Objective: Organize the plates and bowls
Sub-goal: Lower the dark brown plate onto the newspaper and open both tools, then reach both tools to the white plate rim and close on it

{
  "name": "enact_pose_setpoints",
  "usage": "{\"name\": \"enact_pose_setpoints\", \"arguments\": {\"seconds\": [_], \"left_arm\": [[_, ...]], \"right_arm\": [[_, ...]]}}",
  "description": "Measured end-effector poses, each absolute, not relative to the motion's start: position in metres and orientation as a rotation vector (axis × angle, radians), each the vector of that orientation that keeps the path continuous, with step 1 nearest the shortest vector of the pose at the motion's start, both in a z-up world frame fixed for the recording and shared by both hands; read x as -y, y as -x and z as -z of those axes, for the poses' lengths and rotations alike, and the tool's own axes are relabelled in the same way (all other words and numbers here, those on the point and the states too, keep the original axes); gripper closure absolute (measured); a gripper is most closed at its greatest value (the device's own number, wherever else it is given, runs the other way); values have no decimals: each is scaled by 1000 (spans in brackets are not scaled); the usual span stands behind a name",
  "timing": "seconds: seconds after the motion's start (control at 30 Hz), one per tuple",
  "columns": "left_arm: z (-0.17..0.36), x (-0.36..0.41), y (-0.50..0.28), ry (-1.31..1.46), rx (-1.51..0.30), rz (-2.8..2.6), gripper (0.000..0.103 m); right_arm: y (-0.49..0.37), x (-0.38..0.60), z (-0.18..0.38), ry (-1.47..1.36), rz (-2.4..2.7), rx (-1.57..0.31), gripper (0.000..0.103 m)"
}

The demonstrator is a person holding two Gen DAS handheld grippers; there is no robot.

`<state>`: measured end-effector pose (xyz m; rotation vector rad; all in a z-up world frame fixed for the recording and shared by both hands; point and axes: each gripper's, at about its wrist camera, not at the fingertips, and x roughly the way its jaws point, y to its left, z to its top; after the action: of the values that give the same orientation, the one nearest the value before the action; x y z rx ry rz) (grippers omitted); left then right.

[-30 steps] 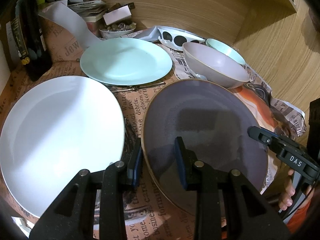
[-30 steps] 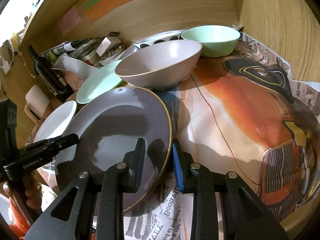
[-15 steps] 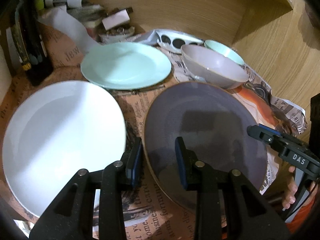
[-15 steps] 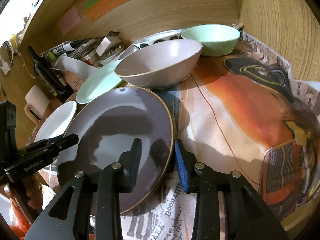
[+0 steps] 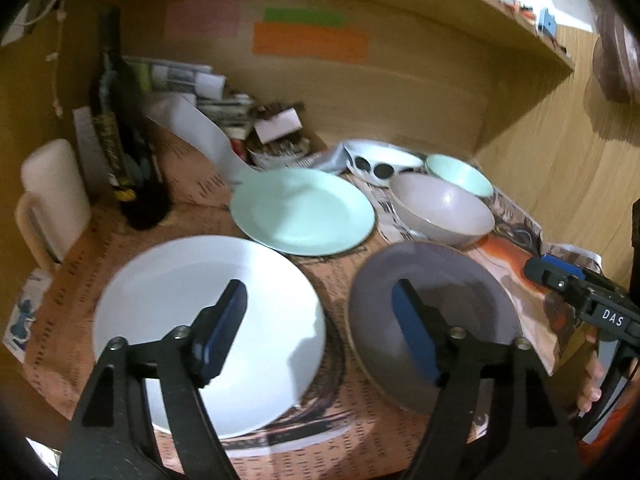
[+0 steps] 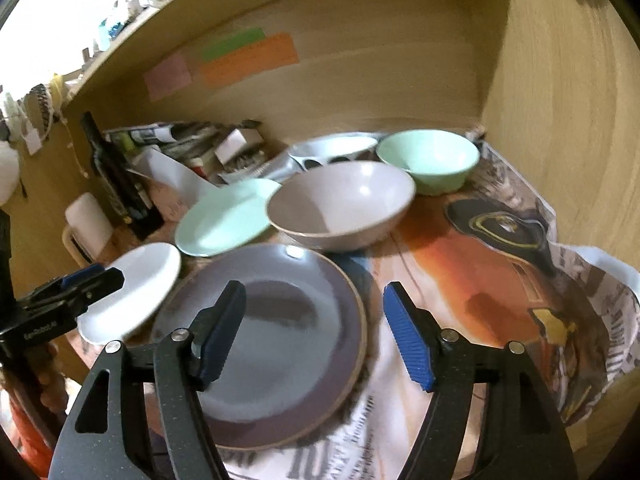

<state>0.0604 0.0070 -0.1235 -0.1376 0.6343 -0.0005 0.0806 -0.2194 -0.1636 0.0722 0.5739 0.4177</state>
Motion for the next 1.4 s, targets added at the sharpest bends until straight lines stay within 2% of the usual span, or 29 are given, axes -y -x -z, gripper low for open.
{"name": "enact_pose_setpoints", "arguments": {"seconds": [0.13, 0.2, 0.33, 0.73, 1.17, 1.23, 1.3, 1.4], "left_arm": [[115, -23, -51, 150, -602, -29, 17], [113, -31, -47, 151, -592, -47, 15], [112, -48, -38, 145, -585, -82, 13], [132, -108, -35, 180, -636, -162, 13], [168, -158, -41, 252, -712, -202, 13], [173, -163, -41, 263, -719, -192, 13], [178, -169, -41, 294, -718, -163, 13], [184, -174, -42, 319, -730, -152, 14]], "right_arm": [[-80, 201, 157, -46, -456, -548, 34], [-80, 191, 154, -32, -476, -534, 30], [-83, 169, 150, -4, -522, -517, 29], [-97, 101, 153, 75, -622, -556, 29], [-126, 55, 179, 134, -661, -702, 29], [-128, 49, 183, 158, -654, -716, 32], [-128, 43, 186, 186, -655, -726, 41], [-131, 35, 190, 214, -658, -744, 45]]}}
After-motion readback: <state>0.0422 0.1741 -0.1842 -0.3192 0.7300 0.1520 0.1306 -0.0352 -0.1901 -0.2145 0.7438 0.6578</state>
